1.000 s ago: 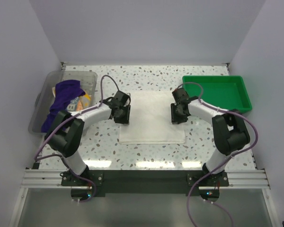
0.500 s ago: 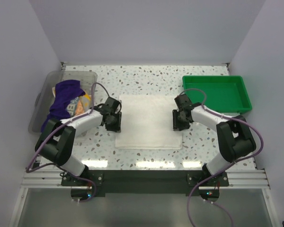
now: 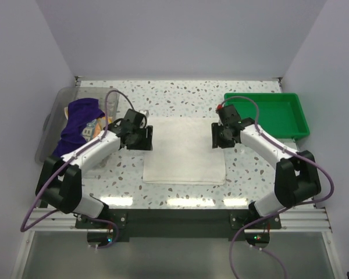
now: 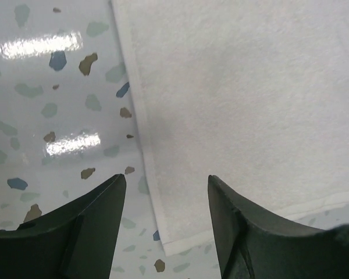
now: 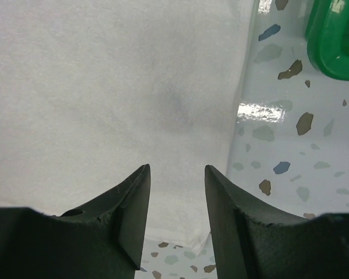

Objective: Fold and stack the towels
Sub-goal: Fold the towel

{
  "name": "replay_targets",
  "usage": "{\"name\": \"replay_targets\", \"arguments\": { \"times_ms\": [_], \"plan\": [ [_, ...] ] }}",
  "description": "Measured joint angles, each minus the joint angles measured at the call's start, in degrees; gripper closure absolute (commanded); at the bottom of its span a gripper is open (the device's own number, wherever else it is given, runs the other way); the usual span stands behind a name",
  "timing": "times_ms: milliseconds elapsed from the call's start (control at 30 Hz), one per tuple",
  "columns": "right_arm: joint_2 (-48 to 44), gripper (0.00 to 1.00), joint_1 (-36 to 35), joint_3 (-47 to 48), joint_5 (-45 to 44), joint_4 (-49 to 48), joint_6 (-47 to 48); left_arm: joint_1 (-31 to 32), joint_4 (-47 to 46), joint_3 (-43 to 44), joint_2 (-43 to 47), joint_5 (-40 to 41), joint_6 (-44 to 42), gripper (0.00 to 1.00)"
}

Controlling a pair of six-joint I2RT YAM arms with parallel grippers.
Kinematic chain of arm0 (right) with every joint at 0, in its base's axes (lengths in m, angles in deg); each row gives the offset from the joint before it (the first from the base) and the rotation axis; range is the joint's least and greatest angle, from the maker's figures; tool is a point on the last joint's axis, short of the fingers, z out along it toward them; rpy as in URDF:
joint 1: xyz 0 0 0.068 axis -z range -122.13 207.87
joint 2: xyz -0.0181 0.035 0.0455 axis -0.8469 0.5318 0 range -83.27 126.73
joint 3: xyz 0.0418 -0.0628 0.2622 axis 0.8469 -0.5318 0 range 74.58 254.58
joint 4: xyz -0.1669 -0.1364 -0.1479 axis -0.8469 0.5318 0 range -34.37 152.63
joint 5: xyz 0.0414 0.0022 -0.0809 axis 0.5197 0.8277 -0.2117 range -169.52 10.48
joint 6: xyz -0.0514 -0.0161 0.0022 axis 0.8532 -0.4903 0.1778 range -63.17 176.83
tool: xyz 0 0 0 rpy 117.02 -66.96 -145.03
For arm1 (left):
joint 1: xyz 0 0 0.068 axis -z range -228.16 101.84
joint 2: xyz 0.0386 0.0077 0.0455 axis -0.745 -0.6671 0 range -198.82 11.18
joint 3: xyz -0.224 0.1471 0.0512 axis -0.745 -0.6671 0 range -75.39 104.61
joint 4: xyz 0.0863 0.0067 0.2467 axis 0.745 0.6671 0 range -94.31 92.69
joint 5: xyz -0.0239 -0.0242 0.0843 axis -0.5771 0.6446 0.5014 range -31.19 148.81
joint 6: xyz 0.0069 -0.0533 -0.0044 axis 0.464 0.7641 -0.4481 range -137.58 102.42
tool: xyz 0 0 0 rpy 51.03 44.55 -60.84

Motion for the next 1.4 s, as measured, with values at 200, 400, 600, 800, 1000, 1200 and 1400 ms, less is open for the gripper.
{"name": "replay_targets", "arguments": {
  "times_ms": [200,400,600,800,1000,1200,1400],
  "plan": [
    [1.57,0.54,0.0,0.57,0.46,-1.14,0.39,0.0,-3.45,2.86,-2.19,-2.62,0.0,0.39],
    [6.95,0.54,0.0,0.83,0.66,-3.5,0.39,0.02,-5.57,4.24,-10.34,-3.87,-0.13,0.39],
    [11.56,0.54,0.0,1.16,0.85,-4.9,0.42,0.02,-6.8,3.43,-13.84,-3.82,-0.04,0.39],
    [11.74,0.54,0.0,-0.33,0.76,-5.84,0.42,0.02,-9.73,-0.02,-11.93,-3.45,0.13,0.39],
    [10.23,0.52,0.0,-1.81,0.76,-6.19,0.48,0.02,-9.18,-1.46,-10.23,-2.84,0.26,0.35],
    [6.05,0.51,0.0,-1.99,0.37,-2.99,0.59,0.02,-5.46,-1.44,-6.43,-1.49,1.01,0.32],
    [1.2,0.52,0.0,-2.93,0.5,-1.2,0.39,0.02,-3.48,-1.46,-2.34,-1.46,1.81,0.36]
  ]
}}
